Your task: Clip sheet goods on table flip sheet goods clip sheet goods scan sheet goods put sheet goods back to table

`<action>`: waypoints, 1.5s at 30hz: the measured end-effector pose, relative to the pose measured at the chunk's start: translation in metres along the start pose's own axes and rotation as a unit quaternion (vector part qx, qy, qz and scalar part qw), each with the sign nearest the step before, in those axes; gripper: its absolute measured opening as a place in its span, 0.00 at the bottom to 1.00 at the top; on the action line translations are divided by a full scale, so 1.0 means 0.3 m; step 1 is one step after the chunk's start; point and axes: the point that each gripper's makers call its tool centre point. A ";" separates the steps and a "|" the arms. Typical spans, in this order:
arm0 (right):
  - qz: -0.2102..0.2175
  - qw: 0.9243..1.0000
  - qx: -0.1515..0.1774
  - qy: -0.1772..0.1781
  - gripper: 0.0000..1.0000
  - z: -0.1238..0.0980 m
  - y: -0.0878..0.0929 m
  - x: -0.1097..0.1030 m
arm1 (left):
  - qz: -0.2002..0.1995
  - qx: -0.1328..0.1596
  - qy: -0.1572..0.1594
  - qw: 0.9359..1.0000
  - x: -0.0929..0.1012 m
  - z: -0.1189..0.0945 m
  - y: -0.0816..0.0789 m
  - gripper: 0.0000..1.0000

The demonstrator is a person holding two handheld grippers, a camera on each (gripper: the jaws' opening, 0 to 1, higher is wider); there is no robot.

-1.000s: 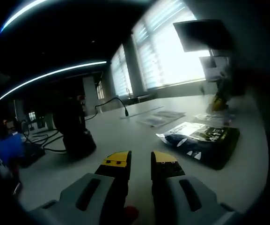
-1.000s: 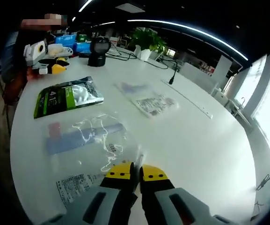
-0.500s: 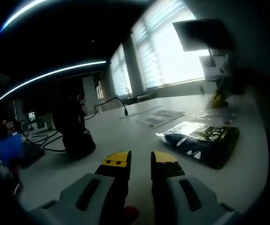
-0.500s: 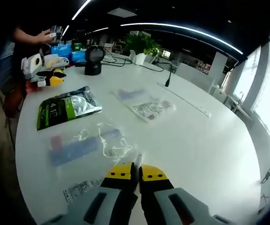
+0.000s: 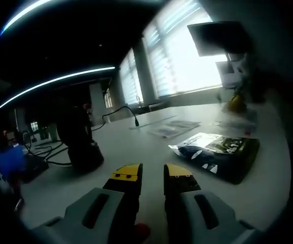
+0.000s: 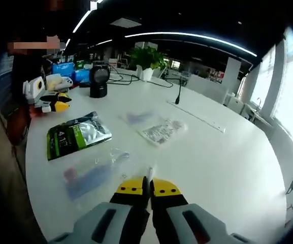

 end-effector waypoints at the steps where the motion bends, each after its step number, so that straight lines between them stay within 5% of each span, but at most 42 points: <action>1: 0.013 1.000 0.000 0.002 0.00 -0.001 -0.010 -0.005 | 0.002 -0.001 0.000 1.000 0.001 0.000 0.001 0.09; 16: 0.025 0.999 0.022 0.005 0.00 -0.003 -0.103 0.051 | 0.004 -0.008 -0.001 1.000 0.002 -0.001 0.008 0.09; 31: 0.029 0.999 0.044 -0.012 0.00 -0.015 -0.208 -0.015 | 0.005 -0.006 -0.001 1.000 0.002 -0.001 0.006 0.09; 45: -0.010 0.998 0.063 -0.024 0.00 0.009 -0.353 -0.047 | 0.005 -0.003 0.003 1.000 0.003 0.000 0.005 0.09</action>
Point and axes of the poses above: the point that each gripper's makers call its tool centre point, and the gripper's own axes: z roughly forward along the fingers, x roughly to its right, y roughly out of its underside, and after that the axes turned 11 degrees about x, right-handed
